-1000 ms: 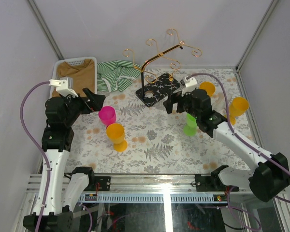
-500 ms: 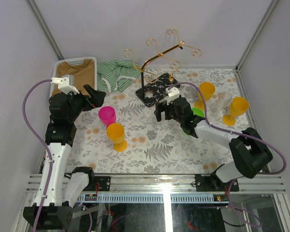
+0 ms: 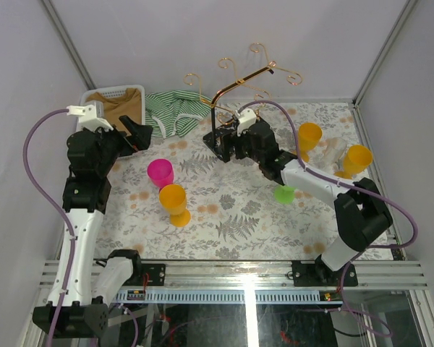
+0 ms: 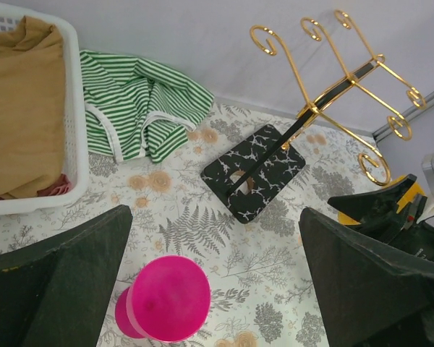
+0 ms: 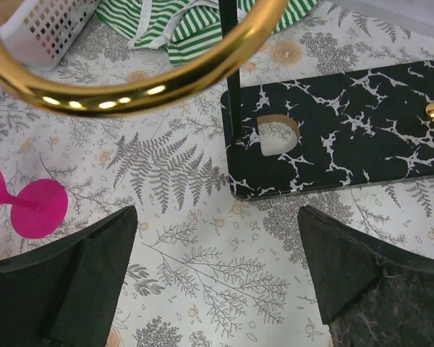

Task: Place the wine glass upside down on the wine glass rack
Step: Move the wine rack to the center of the board.

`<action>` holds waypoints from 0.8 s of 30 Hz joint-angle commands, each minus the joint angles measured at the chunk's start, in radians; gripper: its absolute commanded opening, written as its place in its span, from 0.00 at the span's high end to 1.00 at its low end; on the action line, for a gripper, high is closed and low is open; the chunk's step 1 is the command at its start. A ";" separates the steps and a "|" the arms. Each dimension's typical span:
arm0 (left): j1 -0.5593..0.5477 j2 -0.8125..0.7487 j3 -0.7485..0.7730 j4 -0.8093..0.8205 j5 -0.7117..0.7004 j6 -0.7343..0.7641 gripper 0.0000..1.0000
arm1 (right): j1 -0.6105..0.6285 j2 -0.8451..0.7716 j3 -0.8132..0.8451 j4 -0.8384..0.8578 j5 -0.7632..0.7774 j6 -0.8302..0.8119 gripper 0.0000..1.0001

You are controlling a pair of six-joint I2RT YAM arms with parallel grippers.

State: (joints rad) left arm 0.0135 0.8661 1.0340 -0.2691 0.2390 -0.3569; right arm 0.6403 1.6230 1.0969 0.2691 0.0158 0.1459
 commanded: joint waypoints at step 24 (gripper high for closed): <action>-0.003 0.014 -0.070 0.160 -0.090 0.015 0.00 | -0.159 0.265 0.051 0.244 -0.228 0.149 0.00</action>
State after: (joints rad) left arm 0.0135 0.8913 0.9833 -0.2111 0.1825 -0.3382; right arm 0.4870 1.8343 1.1175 0.4187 -0.1379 0.2783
